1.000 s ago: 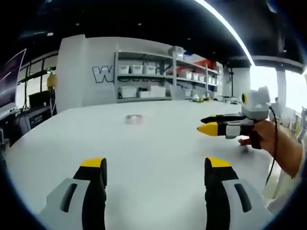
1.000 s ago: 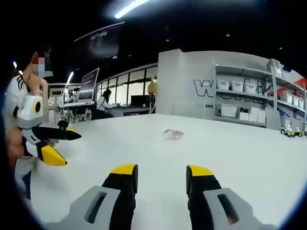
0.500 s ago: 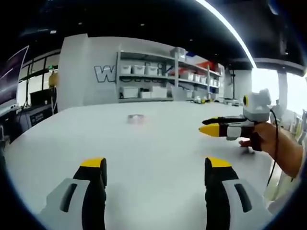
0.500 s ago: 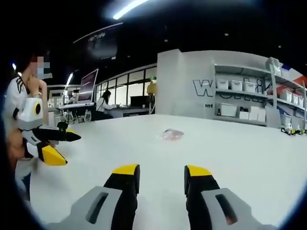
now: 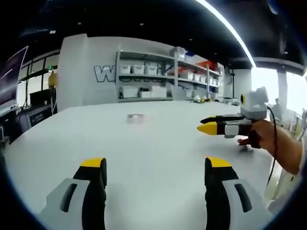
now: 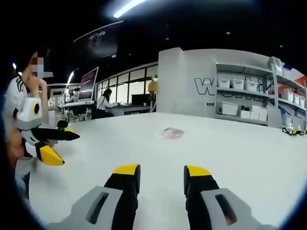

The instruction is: Open the resealable bag by pulling the two sides of the seal apart until the entire bag opening is separated and visibly accessible.

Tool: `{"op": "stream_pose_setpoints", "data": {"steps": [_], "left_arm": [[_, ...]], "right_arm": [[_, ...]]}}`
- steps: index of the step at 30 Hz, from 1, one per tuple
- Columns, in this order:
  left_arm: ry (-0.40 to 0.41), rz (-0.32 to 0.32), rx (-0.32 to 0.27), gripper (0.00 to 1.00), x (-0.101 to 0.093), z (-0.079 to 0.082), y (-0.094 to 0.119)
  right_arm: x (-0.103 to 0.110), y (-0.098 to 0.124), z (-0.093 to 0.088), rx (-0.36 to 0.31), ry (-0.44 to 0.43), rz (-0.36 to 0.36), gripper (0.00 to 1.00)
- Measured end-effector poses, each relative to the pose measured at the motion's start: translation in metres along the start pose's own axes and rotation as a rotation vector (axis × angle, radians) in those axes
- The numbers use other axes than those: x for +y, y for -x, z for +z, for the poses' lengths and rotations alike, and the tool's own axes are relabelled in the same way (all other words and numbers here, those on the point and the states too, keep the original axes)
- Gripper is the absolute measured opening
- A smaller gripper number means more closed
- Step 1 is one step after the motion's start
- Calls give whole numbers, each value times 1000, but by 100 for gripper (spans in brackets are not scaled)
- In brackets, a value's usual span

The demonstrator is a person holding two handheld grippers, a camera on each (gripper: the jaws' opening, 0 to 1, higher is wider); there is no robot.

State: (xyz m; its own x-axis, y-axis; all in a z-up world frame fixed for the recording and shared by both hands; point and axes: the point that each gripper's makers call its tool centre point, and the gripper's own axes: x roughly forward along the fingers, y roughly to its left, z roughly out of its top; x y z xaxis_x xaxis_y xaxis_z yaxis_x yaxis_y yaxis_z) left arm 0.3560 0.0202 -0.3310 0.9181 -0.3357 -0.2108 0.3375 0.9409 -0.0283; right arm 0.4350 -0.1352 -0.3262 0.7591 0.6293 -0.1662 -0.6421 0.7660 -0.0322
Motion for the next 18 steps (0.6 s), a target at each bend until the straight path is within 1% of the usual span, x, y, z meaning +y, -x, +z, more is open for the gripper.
{"op": "stream_pose_setpoints", "data": {"steps": [7,14,18], "left_arm": [[-1,-2,0,84,0,0,0],[1,-3,-2,84,0,0,0],[2,-4,-2,84,0,0,0]], "right_arm": [[-3,-7,0,17,19,16,34],[-8,-21,2,26,32,41,34],[-14,-27,8,24,57,39,33]]}}
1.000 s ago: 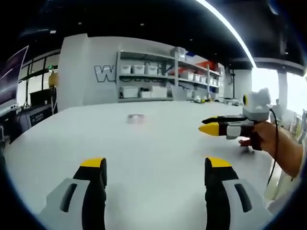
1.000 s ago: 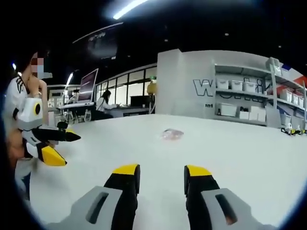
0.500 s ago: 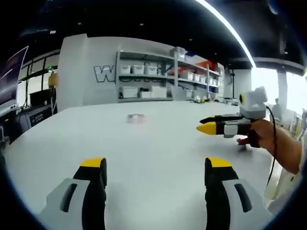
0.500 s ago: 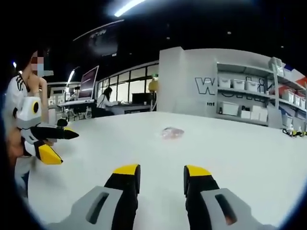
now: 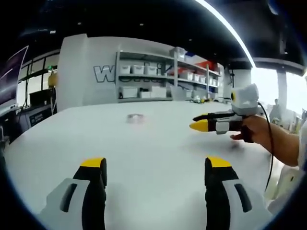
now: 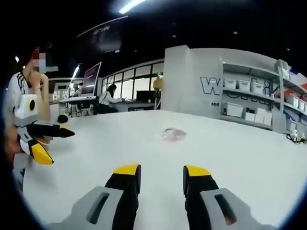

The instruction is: Open the resealable bag by pulling the two sides of the seal apart until the entire bag opening is separated and visibly accessible.

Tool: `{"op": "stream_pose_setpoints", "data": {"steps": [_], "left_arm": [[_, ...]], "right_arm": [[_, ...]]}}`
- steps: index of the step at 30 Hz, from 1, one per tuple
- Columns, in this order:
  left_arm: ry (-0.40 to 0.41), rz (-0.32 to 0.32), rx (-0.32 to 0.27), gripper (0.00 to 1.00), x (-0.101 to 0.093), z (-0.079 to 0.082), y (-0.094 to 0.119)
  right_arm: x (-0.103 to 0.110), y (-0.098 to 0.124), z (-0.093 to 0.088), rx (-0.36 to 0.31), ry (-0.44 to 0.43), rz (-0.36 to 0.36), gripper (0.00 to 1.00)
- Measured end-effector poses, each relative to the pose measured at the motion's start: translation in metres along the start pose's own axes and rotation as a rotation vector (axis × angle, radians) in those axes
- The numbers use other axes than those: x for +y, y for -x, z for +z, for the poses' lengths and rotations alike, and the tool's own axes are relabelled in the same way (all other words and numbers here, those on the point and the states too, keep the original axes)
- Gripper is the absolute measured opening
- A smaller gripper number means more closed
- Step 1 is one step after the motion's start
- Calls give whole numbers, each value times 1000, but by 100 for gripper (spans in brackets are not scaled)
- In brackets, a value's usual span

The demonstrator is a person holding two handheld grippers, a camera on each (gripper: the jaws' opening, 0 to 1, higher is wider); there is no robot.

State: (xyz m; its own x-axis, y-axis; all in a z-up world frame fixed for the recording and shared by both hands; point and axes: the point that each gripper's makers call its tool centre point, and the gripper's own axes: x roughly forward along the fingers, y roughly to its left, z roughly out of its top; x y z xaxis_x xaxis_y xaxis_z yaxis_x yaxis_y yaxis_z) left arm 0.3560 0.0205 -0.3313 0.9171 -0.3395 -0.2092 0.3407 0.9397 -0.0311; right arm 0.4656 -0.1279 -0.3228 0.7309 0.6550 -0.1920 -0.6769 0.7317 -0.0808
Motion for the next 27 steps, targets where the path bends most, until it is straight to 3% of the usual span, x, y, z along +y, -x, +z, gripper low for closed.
{"op": "stream_pose_setpoints", "data": {"steps": [12,27], "left_arm": [[4,-1,-6,84,0,1,1],[6,-5,-11,84,1,1,1]], "right_arm": [[-7,-21,8,16,65,17,32],[-7,-25,-5,38,4,25,31]]}}
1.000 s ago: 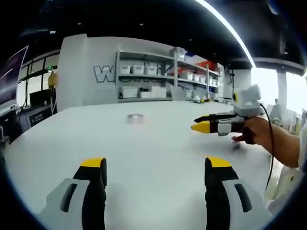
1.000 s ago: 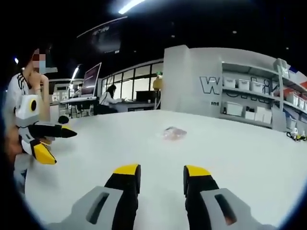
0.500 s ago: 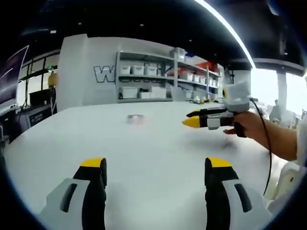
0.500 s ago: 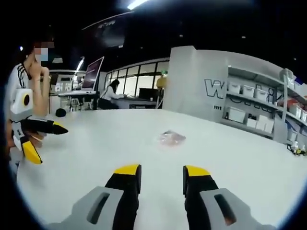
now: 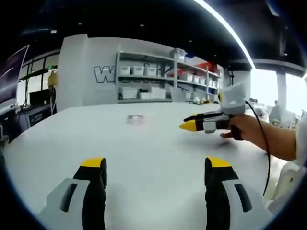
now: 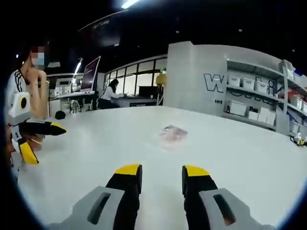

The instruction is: Open the resealable bag by pulling the two sides of the seal apart until the entire bag opening is separated and visibly accessible.

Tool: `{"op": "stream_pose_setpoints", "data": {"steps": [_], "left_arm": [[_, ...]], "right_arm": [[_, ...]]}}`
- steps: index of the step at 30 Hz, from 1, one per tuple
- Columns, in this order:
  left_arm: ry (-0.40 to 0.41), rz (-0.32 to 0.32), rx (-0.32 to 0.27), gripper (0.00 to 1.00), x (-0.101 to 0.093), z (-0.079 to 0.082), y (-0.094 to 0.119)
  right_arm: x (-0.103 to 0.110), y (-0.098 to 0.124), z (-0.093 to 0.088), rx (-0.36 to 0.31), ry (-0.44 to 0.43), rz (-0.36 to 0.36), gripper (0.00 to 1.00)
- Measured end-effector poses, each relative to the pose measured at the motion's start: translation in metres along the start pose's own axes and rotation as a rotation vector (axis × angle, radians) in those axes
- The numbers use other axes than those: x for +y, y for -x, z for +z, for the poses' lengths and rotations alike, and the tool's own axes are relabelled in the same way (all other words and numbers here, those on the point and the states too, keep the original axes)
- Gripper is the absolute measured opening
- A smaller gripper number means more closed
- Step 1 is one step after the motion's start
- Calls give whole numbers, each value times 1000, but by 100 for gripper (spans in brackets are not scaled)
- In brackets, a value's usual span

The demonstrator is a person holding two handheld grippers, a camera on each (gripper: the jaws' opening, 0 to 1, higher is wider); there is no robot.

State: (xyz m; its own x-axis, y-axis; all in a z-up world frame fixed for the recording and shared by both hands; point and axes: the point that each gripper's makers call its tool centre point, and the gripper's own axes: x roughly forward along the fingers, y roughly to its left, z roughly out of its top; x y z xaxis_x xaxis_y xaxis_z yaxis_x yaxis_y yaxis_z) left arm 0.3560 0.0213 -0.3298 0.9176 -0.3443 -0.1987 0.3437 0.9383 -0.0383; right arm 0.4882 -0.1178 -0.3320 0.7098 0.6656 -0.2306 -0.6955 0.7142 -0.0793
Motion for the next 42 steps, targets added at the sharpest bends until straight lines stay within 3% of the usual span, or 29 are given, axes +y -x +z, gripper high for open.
{"op": "stream_pose_setpoints", "data": {"steps": [16,26,42], "left_arm": [[2,2,-2,84,1,0,1],[8,0,-4,83,1,0,1],[9,-2,-4,83,1,1,1]], "right_arm": [[1,-2,-9,-8,-34,-1,30],[2,-7,0,-16,-19,3,30],[-5,-43,3,9,27,27,28]]}}
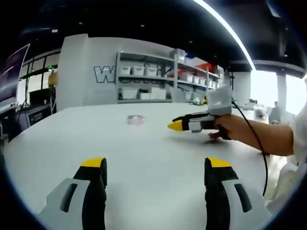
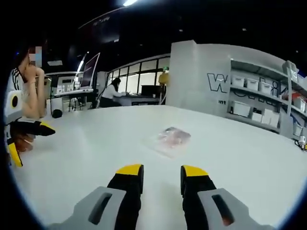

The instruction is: Open the resealable bag by pulling the two sides of the seal apart until the entire bag opening is separated and visibly accessible.

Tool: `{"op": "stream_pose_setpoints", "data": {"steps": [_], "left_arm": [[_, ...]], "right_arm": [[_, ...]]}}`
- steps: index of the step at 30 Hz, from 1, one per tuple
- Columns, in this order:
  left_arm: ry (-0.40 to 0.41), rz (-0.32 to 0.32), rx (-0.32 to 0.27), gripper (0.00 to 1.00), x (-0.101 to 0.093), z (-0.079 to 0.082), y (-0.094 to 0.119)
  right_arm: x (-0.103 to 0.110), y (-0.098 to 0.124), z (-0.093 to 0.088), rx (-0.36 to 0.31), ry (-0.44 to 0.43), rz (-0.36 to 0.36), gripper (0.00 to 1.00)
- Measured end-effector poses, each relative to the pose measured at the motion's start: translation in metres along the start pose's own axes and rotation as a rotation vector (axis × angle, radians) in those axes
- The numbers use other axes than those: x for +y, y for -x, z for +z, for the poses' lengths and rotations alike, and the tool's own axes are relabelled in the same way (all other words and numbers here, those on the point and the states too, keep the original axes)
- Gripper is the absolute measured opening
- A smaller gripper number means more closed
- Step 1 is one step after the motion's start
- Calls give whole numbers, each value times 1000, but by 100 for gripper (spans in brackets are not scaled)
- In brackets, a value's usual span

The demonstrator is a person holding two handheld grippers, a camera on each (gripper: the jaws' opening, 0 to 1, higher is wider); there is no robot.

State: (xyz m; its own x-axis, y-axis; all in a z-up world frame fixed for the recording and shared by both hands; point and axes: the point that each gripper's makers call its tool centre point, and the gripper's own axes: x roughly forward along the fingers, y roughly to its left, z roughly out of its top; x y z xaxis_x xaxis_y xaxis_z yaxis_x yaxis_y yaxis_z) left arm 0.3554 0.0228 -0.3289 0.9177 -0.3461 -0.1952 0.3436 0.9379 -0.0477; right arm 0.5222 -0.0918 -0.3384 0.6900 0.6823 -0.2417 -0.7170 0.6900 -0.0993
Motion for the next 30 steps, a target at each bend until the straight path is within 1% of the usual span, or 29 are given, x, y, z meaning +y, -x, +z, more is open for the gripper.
{"op": "stream_pose_setpoints", "data": {"steps": [12,13,14,20,23,30], "left_arm": [[0,-4,7,83,1,0,0],[1,-2,9,83,2,0,1],[1,0,9,83,2,0,1],[-4,4,9,83,4,4,2],[-3,5,14,83,5,4,2],[-3,10,11,83,7,6,3]], "right_arm": [[-16,-23,-1,23,41,-22,26],[-23,-30,-1,27,44,-23,26],[-26,-33,0,28,46,-23,26],[-23,-45,4,20,66,-4,23],[-27,-54,6,15,82,3,23],[-24,-58,6,17,94,0,23]]}}
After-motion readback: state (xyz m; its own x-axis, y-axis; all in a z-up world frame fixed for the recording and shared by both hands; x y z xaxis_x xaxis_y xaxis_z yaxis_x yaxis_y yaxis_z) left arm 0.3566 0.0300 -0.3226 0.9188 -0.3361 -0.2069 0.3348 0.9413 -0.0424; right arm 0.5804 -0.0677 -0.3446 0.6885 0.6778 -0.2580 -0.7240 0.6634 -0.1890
